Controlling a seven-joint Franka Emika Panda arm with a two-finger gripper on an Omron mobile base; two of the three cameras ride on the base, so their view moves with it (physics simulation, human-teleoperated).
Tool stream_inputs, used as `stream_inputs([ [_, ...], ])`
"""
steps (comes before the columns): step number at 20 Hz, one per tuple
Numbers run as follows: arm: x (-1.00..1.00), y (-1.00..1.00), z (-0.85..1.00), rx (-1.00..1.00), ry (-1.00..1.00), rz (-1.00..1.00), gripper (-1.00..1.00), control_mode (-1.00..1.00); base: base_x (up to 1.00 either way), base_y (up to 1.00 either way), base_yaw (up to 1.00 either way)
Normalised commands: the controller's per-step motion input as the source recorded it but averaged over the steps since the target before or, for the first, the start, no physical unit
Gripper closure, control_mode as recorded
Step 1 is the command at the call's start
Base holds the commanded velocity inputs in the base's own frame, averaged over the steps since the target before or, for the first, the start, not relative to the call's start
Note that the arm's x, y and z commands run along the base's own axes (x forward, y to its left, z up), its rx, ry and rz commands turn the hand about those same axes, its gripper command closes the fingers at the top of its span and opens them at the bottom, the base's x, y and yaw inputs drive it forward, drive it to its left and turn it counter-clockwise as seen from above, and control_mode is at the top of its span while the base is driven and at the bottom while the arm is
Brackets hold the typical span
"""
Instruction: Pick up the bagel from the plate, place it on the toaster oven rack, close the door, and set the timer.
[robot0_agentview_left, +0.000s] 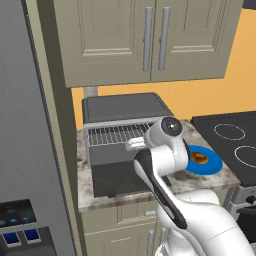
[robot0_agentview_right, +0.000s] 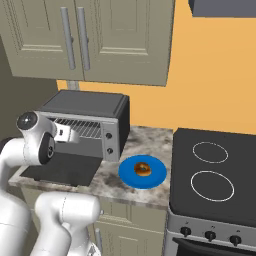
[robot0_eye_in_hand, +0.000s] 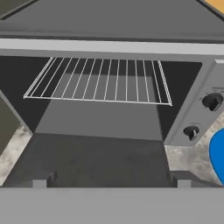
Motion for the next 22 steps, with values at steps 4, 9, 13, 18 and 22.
stream_inputs([
  [4,0.17,0.01,0.0,0.02,0.0,-0.01,-1.0,-1.0,0.0,0.0,0.0],
  [9,0.28,0.02,-0.07,0.01,0.0,0.0,-1.0,-1.0,0.0,0.0,0.0],
  [13,0.28,0.05,-0.21,0.0,0.0,0.0,-1.0,-1.0,0.0,0.0,0.0],
  [18,0.32,0.08,-0.13,0.0,-0.02,0.0,-1.0,-1.0,0.0,0.0,0.0],
  [22,0.22,0.06,-0.04,0.0,-0.11,0.0,-1.0,-1.0,0.0,0.0,0.0],
])
